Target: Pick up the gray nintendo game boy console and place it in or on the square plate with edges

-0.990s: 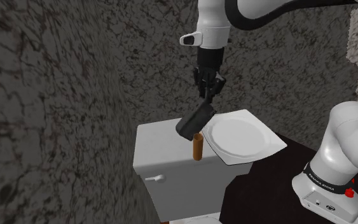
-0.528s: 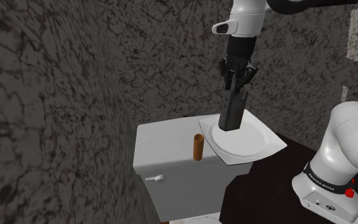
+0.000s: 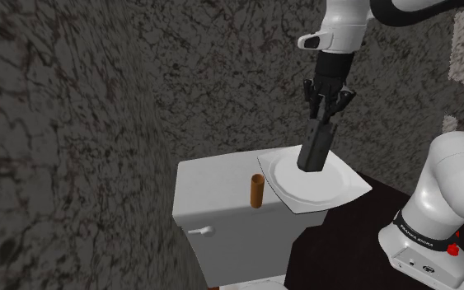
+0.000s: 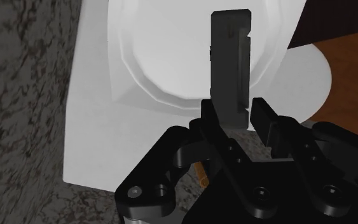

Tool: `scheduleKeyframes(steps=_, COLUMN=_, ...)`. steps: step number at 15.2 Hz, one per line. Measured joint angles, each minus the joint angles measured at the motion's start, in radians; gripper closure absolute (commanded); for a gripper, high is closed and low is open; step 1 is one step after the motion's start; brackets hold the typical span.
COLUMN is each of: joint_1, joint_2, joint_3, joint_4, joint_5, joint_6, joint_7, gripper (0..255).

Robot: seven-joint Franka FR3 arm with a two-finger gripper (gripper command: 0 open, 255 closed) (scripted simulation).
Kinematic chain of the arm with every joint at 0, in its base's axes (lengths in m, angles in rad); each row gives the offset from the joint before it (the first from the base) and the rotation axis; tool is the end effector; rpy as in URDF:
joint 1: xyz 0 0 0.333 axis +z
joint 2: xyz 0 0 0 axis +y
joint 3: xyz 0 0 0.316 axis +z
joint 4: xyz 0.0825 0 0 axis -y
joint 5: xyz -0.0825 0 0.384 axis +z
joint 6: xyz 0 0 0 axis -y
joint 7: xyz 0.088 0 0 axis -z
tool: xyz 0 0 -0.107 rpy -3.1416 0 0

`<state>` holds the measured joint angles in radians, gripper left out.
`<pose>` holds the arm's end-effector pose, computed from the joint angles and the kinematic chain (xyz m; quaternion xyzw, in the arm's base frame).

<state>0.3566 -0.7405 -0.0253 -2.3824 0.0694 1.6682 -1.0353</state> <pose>0.3080 0.1111 0.5725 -0.7745 -0.6309 -0.0270 0.0360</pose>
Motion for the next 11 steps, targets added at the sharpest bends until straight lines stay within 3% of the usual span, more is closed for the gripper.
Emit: scheduleKeyframes(steps=11, joint_1=-0.002, joint_2=-0.015, joint_3=-0.002, joint_4=-0.146, joint_5=0.001, joint_6=0.143, joint_7=-0.012, gripper=255)
